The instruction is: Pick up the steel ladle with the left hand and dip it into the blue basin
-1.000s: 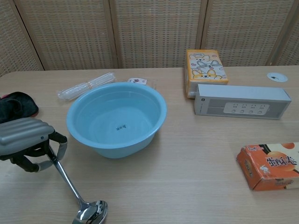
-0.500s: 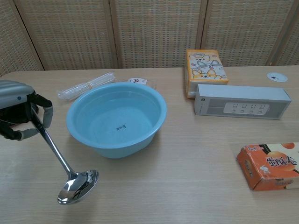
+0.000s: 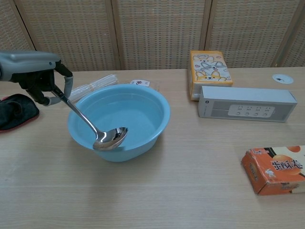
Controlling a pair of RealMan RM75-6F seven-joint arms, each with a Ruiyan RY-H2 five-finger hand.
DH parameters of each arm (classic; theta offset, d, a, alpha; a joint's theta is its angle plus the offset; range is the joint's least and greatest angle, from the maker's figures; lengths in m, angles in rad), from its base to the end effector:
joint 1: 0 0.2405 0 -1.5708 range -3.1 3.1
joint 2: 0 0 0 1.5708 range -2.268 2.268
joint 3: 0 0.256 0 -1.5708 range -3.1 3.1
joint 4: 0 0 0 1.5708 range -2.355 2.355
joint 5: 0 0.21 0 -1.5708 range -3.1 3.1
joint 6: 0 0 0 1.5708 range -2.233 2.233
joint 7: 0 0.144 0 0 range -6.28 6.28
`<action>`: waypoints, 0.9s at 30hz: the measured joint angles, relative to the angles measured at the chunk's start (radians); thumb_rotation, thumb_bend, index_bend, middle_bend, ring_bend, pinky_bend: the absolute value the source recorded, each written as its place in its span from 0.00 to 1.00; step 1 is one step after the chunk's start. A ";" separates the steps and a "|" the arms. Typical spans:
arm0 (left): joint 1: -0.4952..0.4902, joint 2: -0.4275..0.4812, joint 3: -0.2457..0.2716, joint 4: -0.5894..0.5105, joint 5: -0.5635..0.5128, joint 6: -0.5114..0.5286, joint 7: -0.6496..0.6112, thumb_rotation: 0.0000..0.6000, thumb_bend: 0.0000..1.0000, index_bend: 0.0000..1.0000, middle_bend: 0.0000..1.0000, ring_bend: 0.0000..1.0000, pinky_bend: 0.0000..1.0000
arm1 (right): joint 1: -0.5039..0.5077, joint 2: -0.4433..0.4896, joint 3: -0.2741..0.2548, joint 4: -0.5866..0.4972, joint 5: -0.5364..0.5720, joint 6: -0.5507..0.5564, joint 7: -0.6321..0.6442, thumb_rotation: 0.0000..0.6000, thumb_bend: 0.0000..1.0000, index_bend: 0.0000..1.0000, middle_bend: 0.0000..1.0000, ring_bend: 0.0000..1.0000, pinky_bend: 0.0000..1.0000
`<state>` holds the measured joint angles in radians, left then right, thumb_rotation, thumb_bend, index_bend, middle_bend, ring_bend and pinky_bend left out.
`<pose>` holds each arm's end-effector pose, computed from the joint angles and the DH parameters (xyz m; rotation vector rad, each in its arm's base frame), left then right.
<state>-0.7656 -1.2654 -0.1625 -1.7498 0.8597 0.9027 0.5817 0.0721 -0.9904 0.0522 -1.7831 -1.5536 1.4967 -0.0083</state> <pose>-0.1591 0.3391 0.0470 -1.8976 -0.9134 -0.6722 -0.2796 -0.1753 0.1824 1.4138 -0.9031 0.9648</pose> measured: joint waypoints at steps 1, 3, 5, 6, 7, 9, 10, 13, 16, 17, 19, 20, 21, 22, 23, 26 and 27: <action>-0.019 -0.008 -0.006 0.005 -0.040 -0.001 0.022 1.00 0.92 0.90 0.97 0.94 1.00 | 0.000 0.000 0.001 0.000 0.002 -0.001 0.001 1.00 0.00 0.00 0.00 0.00 0.00; -0.065 -0.031 -0.018 0.022 -0.128 -0.001 0.070 1.00 0.92 0.90 0.97 0.94 1.00 | 0.001 0.001 0.003 0.001 0.007 -0.002 0.004 1.00 0.00 0.00 0.00 0.00 0.00; -0.104 -0.051 -0.024 0.043 -0.192 0.001 0.110 1.00 0.92 0.90 0.97 0.94 1.00 | 0.002 0.001 0.004 0.002 0.011 -0.004 0.006 1.00 0.00 0.00 0.00 0.00 0.00; -0.127 -0.065 -0.025 0.059 -0.228 0.003 0.136 1.00 0.92 0.90 0.97 0.94 1.00 | 0.002 0.002 0.006 0.003 0.014 -0.005 0.008 1.00 0.00 0.00 0.00 0.00 0.00; -0.142 -0.076 -0.025 0.075 -0.252 0.005 0.155 1.00 0.92 0.90 0.97 0.94 1.00 | 0.002 0.002 0.007 0.004 0.018 -0.006 0.011 1.00 0.00 0.00 0.00 0.00 0.00; -0.176 -0.101 -0.022 0.112 -0.301 0.010 0.191 1.00 0.92 0.90 0.97 0.94 1.00 | 0.004 0.003 0.009 0.005 0.024 -0.010 0.016 1.00 0.00 0.00 0.00 0.00 0.00; -0.188 -0.110 -0.020 0.127 -0.319 0.012 0.203 1.00 0.92 0.90 0.97 0.94 1.00 | 0.005 0.004 0.010 0.006 0.025 -0.011 0.017 1.00 0.00 0.00 0.00 0.00 0.00; -0.218 -0.138 -0.012 0.169 -0.366 0.015 0.219 1.00 0.92 0.91 0.97 0.94 1.00 | 0.006 0.005 0.012 0.007 0.031 -0.015 0.022 1.00 0.00 0.00 0.00 0.00 0.00; -0.238 -0.159 -0.001 0.204 -0.392 0.016 0.236 1.00 0.92 0.91 0.97 0.94 1.00 | 0.008 0.006 0.015 0.010 0.040 -0.020 0.029 1.00 0.00 0.00 0.00 0.00 0.00; -0.245 -0.166 0.003 0.214 -0.398 0.017 0.243 1.00 0.93 0.91 0.97 0.94 1.00 | 0.008 0.007 0.016 0.011 0.043 -0.021 0.032 1.00 0.00 0.00 0.00 0.00 0.00; -0.258 -0.180 0.013 0.234 -0.411 0.020 0.261 1.00 0.94 0.92 0.97 0.94 1.00 | 0.009 0.008 0.019 0.012 0.050 -0.023 0.040 1.00 0.00 0.00 0.00 0.00 0.00; -0.263 -0.183 0.017 0.240 -0.414 0.022 0.271 1.00 0.95 0.92 0.97 0.94 1.00 | 0.009 0.010 0.020 0.013 0.052 -0.023 0.043 1.00 0.00 0.00 0.00 0.00 0.00; -0.270 -0.188 0.023 0.247 -0.418 0.025 0.285 1.00 0.96 0.92 0.97 0.94 1.00 | 0.009 0.011 0.022 0.014 0.055 -0.023 0.048 1.00 0.00 0.00 0.00 0.00 0.00; -0.276 -0.191 0.028 0.252 -0.421 0.028 0.298 1.00 0.96 0.92 0.97 0.94 1.00 | 0.009 0.012 0.023 0.014 0.056 -0.023 0.051 1.00 0.00 0.00 0.00 0.00 0.00; -0.282 -0.196 0.032 0.258 -0.424 0.032 0.311 1.00 0.96 0.92 0.97 0.94 1.00 | 0.009 0.013 0.023 0.015 0.058 -0.023 0.054 1.00 0.00 0.00 0.00 0.00 0.00; -0.304 -0.212 0.045 0.277 -0.430 0.054 0.351 1.00 0.96 0.92 0.97 0.94 1.00 | 0.010 0.016 0.026 0.017 0.062 -0.026 0.062 1.00 0.00 0.00 0.00 0.00 0.00; -0.311 -0.219 0.049 0.284 -0.429 0.065 0.364 1.00 0.97 0.92 0.97 0.94 1.00 | 0.011 0.017 0.027 0.018 0.064 -0.028 0.064 1.00 0.00 0.00 0.00 0.00 0.00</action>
<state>-1.0771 -1.4844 -0.1139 -1.4661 0.4306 0.9676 0.9453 0.0829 -0.9735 0.0788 -1.7649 -1.4898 1.4687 0.0560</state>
